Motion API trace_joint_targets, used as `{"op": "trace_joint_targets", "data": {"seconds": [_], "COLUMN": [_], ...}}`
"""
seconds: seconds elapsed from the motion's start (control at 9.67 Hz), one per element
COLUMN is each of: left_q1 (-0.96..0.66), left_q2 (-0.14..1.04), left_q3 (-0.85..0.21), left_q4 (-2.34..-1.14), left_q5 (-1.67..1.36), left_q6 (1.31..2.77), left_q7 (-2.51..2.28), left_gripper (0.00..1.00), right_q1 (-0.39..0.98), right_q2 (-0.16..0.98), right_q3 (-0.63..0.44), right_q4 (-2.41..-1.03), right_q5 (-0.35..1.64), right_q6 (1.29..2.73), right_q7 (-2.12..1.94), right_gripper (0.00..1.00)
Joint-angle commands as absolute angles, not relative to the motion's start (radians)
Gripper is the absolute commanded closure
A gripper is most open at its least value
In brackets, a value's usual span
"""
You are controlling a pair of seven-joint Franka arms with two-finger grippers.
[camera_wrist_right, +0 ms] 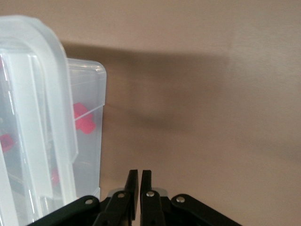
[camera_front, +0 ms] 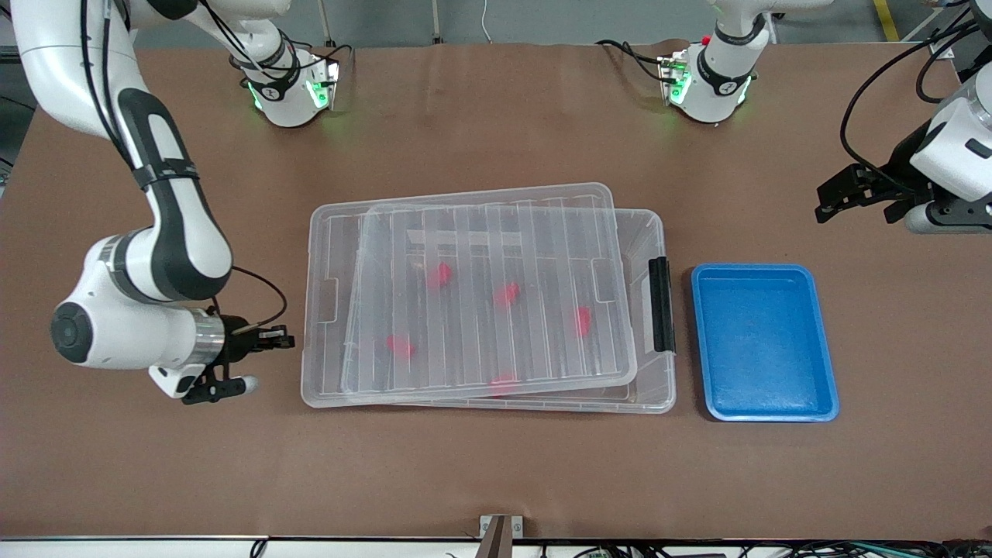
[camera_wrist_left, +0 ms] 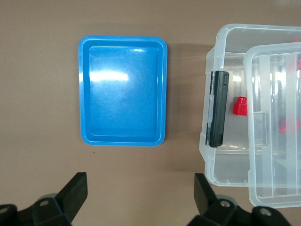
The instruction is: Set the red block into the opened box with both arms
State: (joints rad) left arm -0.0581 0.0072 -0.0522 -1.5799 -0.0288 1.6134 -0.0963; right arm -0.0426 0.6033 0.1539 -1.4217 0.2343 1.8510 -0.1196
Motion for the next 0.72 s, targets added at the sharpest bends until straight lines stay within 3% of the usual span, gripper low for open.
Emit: {"op": "trace_joint_targets", "data": {"seconds": [0.0, 0.1, 0.21, 0.62], "left_q1": [-0.06, -0.06, -0.061, -0.06], "left_q2": [0.026, 0.026, 0.026, 0.026], "left_q3": [-0.052, -0.052, -0.051, -0.051], "left_q4": [-1.585, -1.585, -1.585, -1.585], "left_q5": [-0.04, -0.04, -0.04, -0.038], "left_q6": [1.597, 1.597, 1.597, 1.598], "left_q7": [-0.095, -0.095, -0.095, -0.095], "left_gripper": [0.0, 0.0, 0.0, 0.0], "right_q1": [-0.054, -0.054, -0.057, -0.103], "right_q2": [0.478, 0.392, 0.305, 0.024], "right_q3": [0.099, 0.066, 0.052, 0.014], "right_q4": [-1.404, -1.41, -1.411, -1.448], "right_q5": [0.23, 0.185, 0.116, 0.015], "right_q6": [1.74, 1.683, 1.643, 1.447], "right_q7": [-0.013, 0.068, 0.089, 0.091], "right_gripper": [0.81, 0.15, 0.0, 0.0]}}
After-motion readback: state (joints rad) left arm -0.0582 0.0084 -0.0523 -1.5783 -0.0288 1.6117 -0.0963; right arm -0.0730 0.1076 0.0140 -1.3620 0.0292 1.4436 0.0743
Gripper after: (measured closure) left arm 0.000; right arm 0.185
